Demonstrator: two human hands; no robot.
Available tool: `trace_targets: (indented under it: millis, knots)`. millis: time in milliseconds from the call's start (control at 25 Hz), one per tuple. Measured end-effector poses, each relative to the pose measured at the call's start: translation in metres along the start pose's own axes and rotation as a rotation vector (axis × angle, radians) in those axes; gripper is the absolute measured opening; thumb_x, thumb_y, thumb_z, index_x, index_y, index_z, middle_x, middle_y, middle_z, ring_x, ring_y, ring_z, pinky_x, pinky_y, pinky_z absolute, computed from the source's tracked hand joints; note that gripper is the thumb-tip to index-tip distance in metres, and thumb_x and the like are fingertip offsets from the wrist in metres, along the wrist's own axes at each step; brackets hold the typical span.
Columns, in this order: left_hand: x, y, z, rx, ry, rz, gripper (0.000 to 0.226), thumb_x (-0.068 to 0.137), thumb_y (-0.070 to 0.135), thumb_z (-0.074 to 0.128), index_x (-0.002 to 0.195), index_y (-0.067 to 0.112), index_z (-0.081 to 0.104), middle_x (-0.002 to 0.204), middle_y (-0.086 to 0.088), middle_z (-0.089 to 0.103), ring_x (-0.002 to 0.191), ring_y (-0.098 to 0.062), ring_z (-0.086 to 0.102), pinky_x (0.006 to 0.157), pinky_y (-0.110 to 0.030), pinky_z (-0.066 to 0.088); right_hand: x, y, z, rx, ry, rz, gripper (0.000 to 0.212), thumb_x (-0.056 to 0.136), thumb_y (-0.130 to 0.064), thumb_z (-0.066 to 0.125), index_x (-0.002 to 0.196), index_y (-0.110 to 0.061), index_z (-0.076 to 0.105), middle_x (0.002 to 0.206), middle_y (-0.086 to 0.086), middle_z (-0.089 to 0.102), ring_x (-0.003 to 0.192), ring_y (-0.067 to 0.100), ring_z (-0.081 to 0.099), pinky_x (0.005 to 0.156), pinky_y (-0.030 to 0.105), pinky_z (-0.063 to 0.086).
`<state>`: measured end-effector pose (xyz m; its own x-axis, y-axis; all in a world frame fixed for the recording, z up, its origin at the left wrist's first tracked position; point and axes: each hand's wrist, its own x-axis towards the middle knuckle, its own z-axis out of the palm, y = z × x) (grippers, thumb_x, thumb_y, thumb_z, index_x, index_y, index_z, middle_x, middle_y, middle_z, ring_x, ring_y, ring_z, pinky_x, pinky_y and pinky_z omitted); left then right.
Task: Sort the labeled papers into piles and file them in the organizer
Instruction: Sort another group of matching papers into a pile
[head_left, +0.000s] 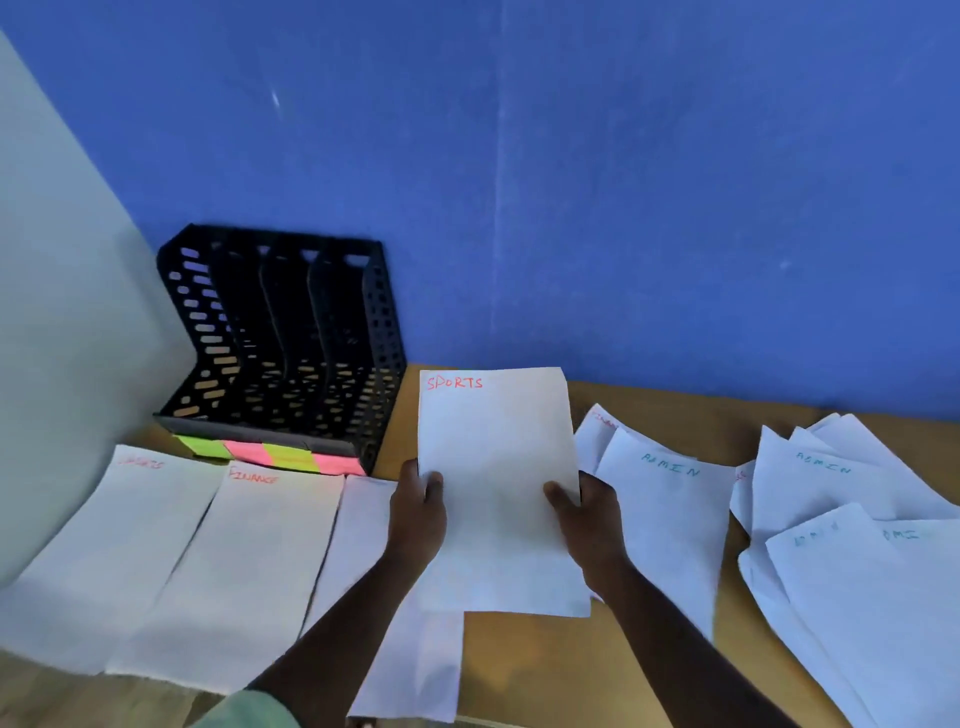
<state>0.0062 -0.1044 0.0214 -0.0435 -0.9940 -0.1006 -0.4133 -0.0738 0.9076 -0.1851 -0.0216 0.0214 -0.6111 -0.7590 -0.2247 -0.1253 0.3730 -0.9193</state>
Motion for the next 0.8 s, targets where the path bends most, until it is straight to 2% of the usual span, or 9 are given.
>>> trace_targets:
  millis: [120, 200, 280, 320, 440, 520, 640, 720, 800]
  knots:
    - [0.026, -0.045, -0.073, 0.090, 0.025, -0.048, 0.024, 0.099, 0.011, 0.045, 0.119, 0.007, 0.058, 0.111, -0.008, 0.065, 0.102, -0.027, 0.059, 0.079, -0.027, 0.037, -0.028, -0.009, 0.082, 0.123, -0.036, 0.123, 0.009, 0.093, -0.016, 0.072, 0.100, -0.017, 0.076, 0.095, -0.004, 0.079, 0.092, 0.020, 0.073, 0.086, 0.039, 0.059]
    - [0.046, -0.083, -0.129, 0.139, 0.041, -0.113, 0.020, 0.099, 0.010, 0.044, 0.110, 0.004, 0.059, 0.108, -0.015, 0.066, 0.103, -0.034, 0.060, 0.078, -0.029, 0.037, -0.051, -0.014, 0.150, 0.168, -0.096, 0.161, 0.014, 0.094, -0.011, 0.069, 0.105, -0.016, 0.075, 0.097, -0.003, 0.079, 0.092, 0.017, 0.073, 0.087, 0.035, 0.056]
    - [0.061, -0.112, -0.175, 0.197, 0.065, -0.121, 0.019, 0.099, 0.009, 0.043, 0.106, 0.002, 0.060, 0.105, -0.019, 0.066, 0.101, -0.037, 0.060, 0.078, -0.031, 0.038, -0.070, -0.020, 0.203, 0.157, -0.163, 0.195, 0.017, 0.094, -0.006, 0.062, 0.103, -0.016, 0.074, 0.094, -0.005, 0.078, 0.085, 0.013, 0.069, 0.079, 0.032, 0.052]
    - [0.068, -0.123, -0.200, 0.233, 0.077, -0.121, 0.019, 0.099, 0.009, 0.043, 0.105, 0.002, 0.060, 0.104, -0.020, 0.066, 0.100, -0.038, 0.060, 0.078, -0.032, 0.040, -0.079, -0.023, 0.229, 0.117, -0.184, 0.216, 0.017, 0.093, -0.006, 0.060, 0.097, -0.016, 0.073, 0.084, -0.010, 0.075, 0.077, 0.012, 0.065, 0.071, 0.030, 0.049]
    - [0.088, -0.154, -0.272, 0.350, 0.113, -0.145, 0.016, 0.097, 0.011, 0.040, 0.092, 0.008, 0.055, 0.094, -0.017, 0.065, 0.095, -0.041, 0.060, 0.074, -0.035, 0.041, -0.103, -0.035, 0.296, -0.049, -0.260, 0.251, 0.013, 0.085, -0.011, 0.057, 0.072, -0.011, 0.058, 0.055, -0.011, 0.050, 0.057, 0.015, 0.043, 0.056, 0.027, 0.034]
    - [0.098, -0.176, -0.315, 0.450, 0.153, -0.167, 0.014, 0.097, 0.012, 0.041, 0.093, 0.009, 0.054, 0.095, -0.020, 0.066, 0.096, -0.043, 0.060, 0.074, -0.037, 0.042, -0.118, -0.045, 0.336, -0.127, -0.349, 0.241, 0.013, 0.080, -0.012, 0.058, 0.067, -0.009, 0.059, 0.053, -0.006, 0.051, 0.054, 0.019, 0.048, 0.053, 0.028, 0.037]
    - [0.106, -0.202, -0.368, 0.560, 0.227, -0.221, 0.015, 0.096, 0.011, 0.044, 0.102, 0.006, 0.057, 0.102, -0.022, 0.067, 0.100, -0.043, 0.061, 0.079, -0.040, 0.045, -0.134, -0.056, 0.395, -0.161, -0.464, 0.279, 0.014, 0.073, -0.008, 0.056, 0.075, 0.001, 0.066, 0.060, 0.004, 0.060, 0.055, 0.024, 0.059, 0.051, 0.038, 0.052]
    - [0.113, -0.214, -0.395, 0.598, 0.273, -0.243, 0.016, 0.094, 0.008, 0.047, 0.106, 0.005, 0.058, 0.106, -0.021, 0.066, 0.103, -0.042, 0.060, 0.082, -0.042, 0.047, -0.140, -0.062, 0.433, -0.149, -0.505, 0.335, 0.021, 0.070, -0.006, 0.052, 0.079, 0.003, 0.069, 0.068, 0.008, 0.066, 0.060, 0.025, 0.062, 0.060, 0.049, 0.061]
    - [0.125, -0.223, -0.416, 0.625, 0.288, -0.270, 0.022, 0.092, 0.003, 0.049, 0.112, 0.003, 0.058, 0.111, -0.022, 0.063, 0.106, -0.043, 0.058, 0.086, -0.043, 0.047, -0.143, -0.068, 0.467, -0.158, -0.519, 0.372, 0.026, 0.070, -0.006, 0.049, 0.083, 0.001, 0.070, 0.080, 0.010, 0.071, 0.070, 0.026, 0.066, 0.069, 0.050, 0.062]
